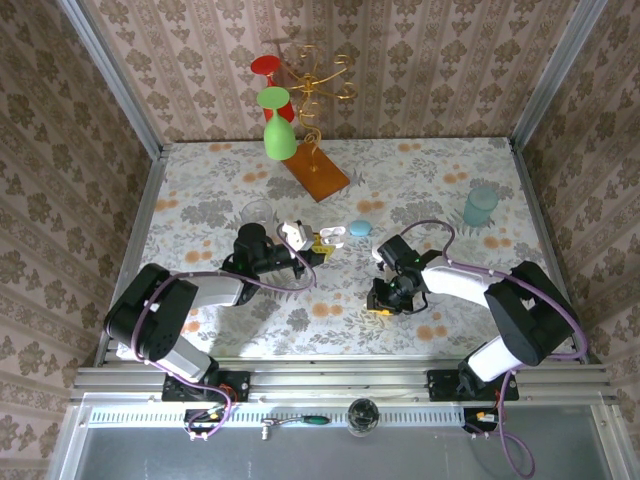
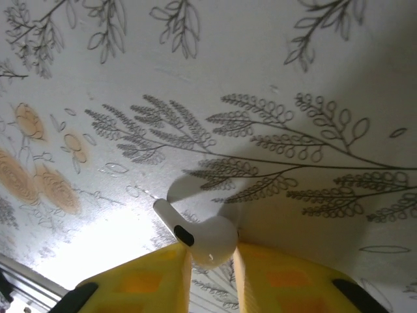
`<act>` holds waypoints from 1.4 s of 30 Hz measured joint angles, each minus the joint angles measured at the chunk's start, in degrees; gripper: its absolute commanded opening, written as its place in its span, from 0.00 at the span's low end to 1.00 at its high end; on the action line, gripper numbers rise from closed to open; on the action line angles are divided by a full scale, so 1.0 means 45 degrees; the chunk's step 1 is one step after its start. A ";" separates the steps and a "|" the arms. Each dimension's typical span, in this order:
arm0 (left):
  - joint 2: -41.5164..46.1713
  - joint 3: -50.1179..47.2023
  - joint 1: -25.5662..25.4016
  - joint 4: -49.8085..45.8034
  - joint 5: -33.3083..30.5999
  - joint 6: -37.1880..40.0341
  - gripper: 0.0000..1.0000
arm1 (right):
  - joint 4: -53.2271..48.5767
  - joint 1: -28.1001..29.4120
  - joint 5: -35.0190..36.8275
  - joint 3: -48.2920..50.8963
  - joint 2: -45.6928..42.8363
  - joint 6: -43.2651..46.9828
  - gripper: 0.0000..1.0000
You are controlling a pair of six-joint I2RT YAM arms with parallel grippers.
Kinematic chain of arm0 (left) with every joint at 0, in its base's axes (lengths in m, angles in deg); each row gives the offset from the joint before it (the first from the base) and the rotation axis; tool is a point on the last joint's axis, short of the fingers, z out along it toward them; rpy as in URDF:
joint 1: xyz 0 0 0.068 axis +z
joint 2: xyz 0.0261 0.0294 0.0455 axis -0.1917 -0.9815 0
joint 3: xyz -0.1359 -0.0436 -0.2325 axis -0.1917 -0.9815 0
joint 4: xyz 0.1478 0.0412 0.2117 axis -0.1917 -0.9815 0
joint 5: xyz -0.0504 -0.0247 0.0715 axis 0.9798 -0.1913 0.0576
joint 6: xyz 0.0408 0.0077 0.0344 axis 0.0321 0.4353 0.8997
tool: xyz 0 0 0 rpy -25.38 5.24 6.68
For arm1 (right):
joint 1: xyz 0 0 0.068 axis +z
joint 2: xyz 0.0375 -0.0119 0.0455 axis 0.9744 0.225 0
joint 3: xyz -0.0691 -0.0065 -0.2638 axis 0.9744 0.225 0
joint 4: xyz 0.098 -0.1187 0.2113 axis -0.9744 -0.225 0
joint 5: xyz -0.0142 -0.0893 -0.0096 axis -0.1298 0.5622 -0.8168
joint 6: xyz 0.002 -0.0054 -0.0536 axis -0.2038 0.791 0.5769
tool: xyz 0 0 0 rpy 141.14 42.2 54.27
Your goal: Insert the wireless bluetooth earbuds into the charging case
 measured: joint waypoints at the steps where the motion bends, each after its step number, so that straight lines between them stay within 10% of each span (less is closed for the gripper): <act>1: 0.0000 0.0000 0.0000 0.0000 -0.0005 0.0000 0.00 | -0.0019 0.0000 0.0019 -0.0019 0.0000 -0.0029 0.18; 20: 0.0053 -0.0005 0.0194 -0.0607 -0.0340 0.0102 0.00 | -0.3424 0.0044 0.3070 -0.1943 -0.0340 0.1433 0.13; 42: 0.0097 -0.0160 0.0238 -0.0680 -0.0350 0.0131 0.00 | -0.3191 -0.0709 0.1321 -0.2769 0.1137 0.2021 0.35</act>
